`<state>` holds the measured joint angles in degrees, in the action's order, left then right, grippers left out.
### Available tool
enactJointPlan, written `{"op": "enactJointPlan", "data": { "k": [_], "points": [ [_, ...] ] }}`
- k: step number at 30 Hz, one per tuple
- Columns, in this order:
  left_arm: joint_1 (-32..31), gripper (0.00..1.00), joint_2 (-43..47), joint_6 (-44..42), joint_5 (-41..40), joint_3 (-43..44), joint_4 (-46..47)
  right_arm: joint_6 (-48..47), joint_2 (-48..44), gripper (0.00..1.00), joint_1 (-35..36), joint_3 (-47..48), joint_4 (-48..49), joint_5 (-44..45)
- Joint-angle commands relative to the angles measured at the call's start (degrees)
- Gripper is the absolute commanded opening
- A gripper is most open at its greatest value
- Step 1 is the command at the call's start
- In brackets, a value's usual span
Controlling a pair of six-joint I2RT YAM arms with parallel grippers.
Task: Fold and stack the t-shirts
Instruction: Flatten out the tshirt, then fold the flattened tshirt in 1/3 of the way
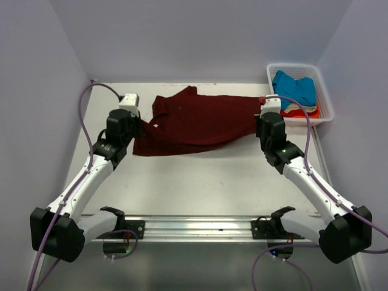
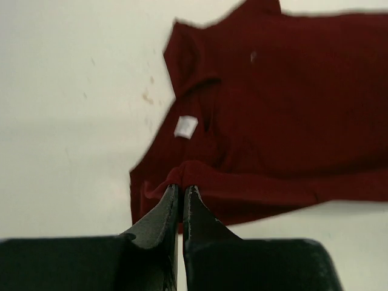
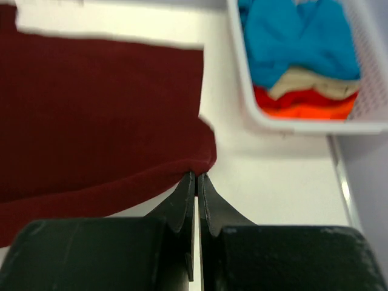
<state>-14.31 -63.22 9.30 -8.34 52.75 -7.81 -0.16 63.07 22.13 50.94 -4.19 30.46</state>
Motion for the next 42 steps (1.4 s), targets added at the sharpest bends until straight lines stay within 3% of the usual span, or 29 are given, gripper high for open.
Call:
{"op": "enactJointPlan", "data": {
  "k": [1,9,24,28,33,42],
  "points": [
    [-3.3,0.00,5.7,6.4,-1.3,-3.0,-2.6,7.4,-4.1,0.00,0.5,-1.6,-8.0,-2.9],
    [-6.6,0.00,15.6,15.0,0.9,-3.5,-15.3,11.7,-8.7,0.00,3.1,1.2,-22.3,-3.6],
    [-6.7,0.00,23.4,24.2,4.6,-6.1,-34.5,19.6,-7.8,0.00,4.1,7.2,-45.0,-5.9],
    [-6.7,0.00,23.1,24.7,2.5,-8.6,-33.5,19.8,-7.2,0.00,4.1,5.8,-43.1,-2.4],
    [-6.7,0.00,17.1,25.5,1.2,-13.0,-23.8,21.2,0.4,0.00,4.1,3.9,-39.9,0.8],
    [-6.7,0.00,7.1,23.2,-5.4,-8.6,-16.7,25.4,16.4,0.00,3.8,4.4,-36.5,3.1]
  ]
}}
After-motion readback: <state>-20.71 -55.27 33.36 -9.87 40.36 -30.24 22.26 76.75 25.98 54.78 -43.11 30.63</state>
